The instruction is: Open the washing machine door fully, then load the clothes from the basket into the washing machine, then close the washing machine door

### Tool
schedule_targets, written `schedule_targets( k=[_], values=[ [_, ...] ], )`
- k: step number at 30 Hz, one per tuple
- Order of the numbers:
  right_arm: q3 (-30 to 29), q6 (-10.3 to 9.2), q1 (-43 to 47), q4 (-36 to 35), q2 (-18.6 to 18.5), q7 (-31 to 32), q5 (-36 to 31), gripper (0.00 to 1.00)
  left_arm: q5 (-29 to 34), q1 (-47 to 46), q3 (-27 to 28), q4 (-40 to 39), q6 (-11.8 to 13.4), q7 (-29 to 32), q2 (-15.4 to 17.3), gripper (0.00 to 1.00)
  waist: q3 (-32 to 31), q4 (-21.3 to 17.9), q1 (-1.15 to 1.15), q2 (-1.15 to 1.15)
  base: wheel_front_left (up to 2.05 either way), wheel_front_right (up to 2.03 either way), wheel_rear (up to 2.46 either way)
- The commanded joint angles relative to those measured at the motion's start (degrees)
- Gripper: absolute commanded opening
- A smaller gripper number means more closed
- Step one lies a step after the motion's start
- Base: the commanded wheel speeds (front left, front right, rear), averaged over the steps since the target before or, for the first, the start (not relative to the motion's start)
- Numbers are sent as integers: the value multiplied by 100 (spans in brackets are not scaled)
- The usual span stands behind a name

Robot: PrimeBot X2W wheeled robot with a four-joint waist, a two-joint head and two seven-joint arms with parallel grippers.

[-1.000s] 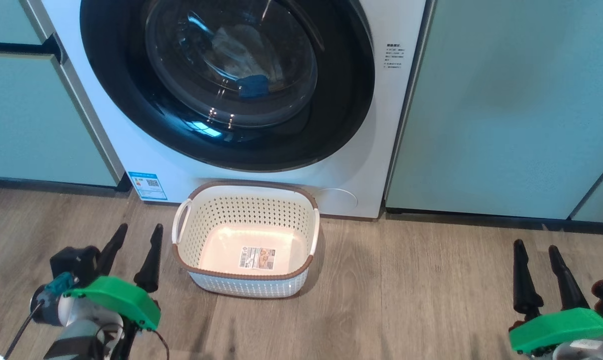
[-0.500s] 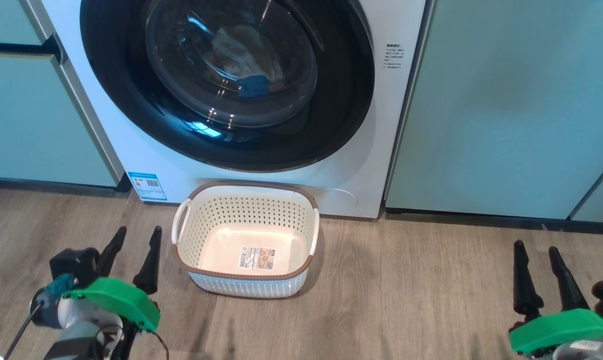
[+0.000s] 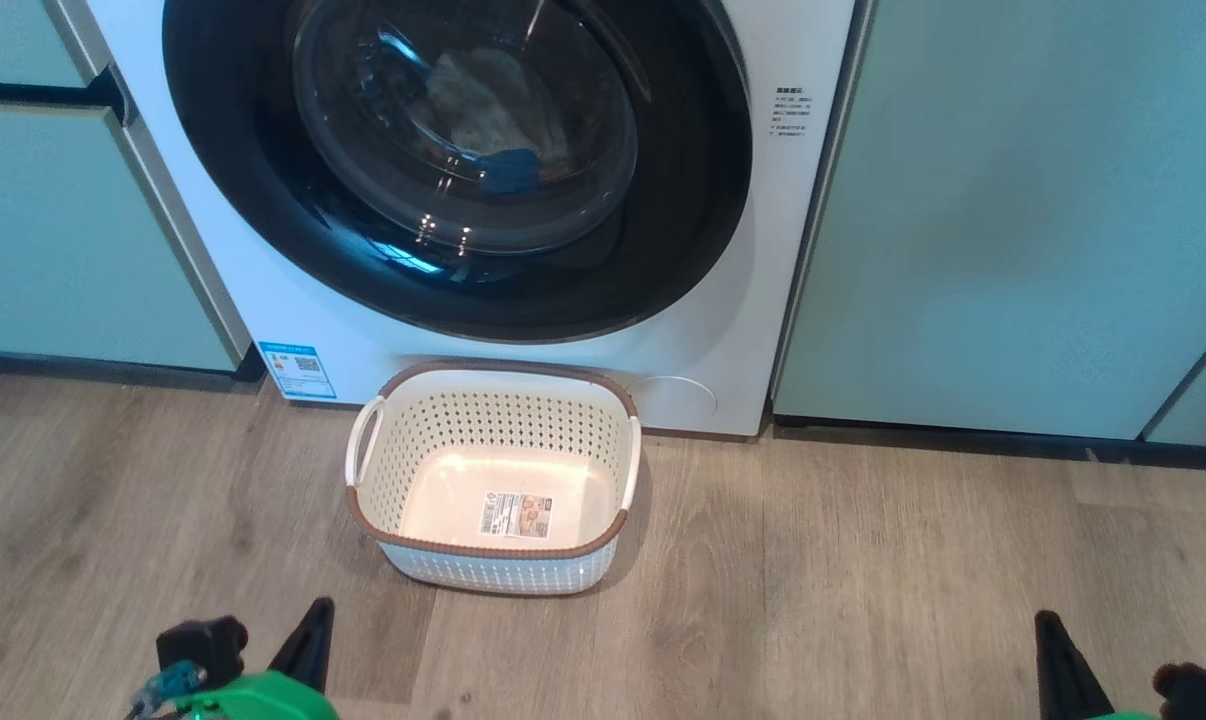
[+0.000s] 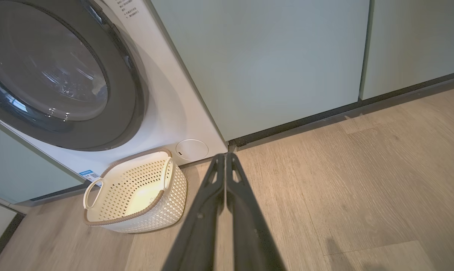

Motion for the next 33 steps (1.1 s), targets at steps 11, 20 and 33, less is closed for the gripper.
schedule_targets(
  k=[11, 20, 33],
  values=[
    [-108, 0, -335, -297, -24, 198, 734, 0, -695, -340, 204, -310, -1, 192, 22, 0, 19, 69, 0, 0, 0, 0, 0],
    [-159, 0, -380, -358, -28, 330, 1185, 0, -1130, -363, 276, -397, -2, 325, -35, 0, 32, 116, 0, 0, 0, 0, 0],
    [-252, 0, -460, -465, -33, 563, 1978, 0, -1892, -403, 405, -548, -2, 560, -134, 0, 55, 198, 0, 0, 0, 0, 0]
  ],
)
